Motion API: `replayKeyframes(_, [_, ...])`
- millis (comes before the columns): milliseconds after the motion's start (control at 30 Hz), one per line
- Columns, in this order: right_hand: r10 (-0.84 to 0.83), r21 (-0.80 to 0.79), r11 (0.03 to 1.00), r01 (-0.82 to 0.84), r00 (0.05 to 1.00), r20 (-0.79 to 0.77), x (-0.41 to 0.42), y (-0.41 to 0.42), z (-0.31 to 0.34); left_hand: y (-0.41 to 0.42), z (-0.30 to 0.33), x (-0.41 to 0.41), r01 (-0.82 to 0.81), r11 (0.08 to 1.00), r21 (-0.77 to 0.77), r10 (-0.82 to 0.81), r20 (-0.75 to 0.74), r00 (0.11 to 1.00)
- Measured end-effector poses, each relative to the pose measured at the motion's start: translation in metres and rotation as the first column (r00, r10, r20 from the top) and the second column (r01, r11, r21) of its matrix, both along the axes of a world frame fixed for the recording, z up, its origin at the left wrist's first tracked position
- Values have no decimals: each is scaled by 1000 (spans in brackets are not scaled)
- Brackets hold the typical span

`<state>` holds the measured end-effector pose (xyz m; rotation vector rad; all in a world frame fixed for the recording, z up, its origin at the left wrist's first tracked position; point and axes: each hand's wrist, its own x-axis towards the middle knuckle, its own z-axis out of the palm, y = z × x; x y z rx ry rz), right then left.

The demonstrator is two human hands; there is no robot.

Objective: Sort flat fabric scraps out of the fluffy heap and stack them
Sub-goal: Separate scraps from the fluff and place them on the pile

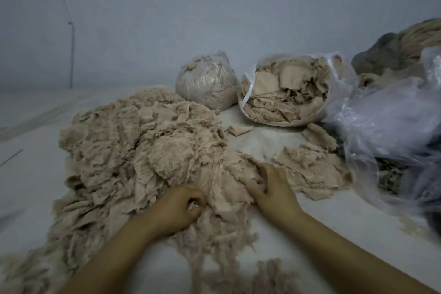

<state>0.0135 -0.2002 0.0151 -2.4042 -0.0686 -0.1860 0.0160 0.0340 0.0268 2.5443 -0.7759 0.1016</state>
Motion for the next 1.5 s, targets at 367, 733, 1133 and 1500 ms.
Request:
replayKeyframes(367, [143, 266, 949, -167, 984, 110, -6, 30, -12, -6, 12, 13, -176, 969, -175, 170, -50, 984])
replayKeyframes(733, [59, 292, 947, -130, 969, 241, 1, 26, -5, -41, 27, 25, 101, 980, -171, -60, 231, 971])
replayKeyframes(1133, [73, 65, 991, -117, 878, 472, -3, 17, 9, -46, -11, 45, -26, 919, -393, 81, 125, 989])
replayKeyframes(1500, [342, 57, 908, -415, 812, 473, -7, 9, 12, -34, -29, 61, 2, 1000, -19, -1, 70, 998])
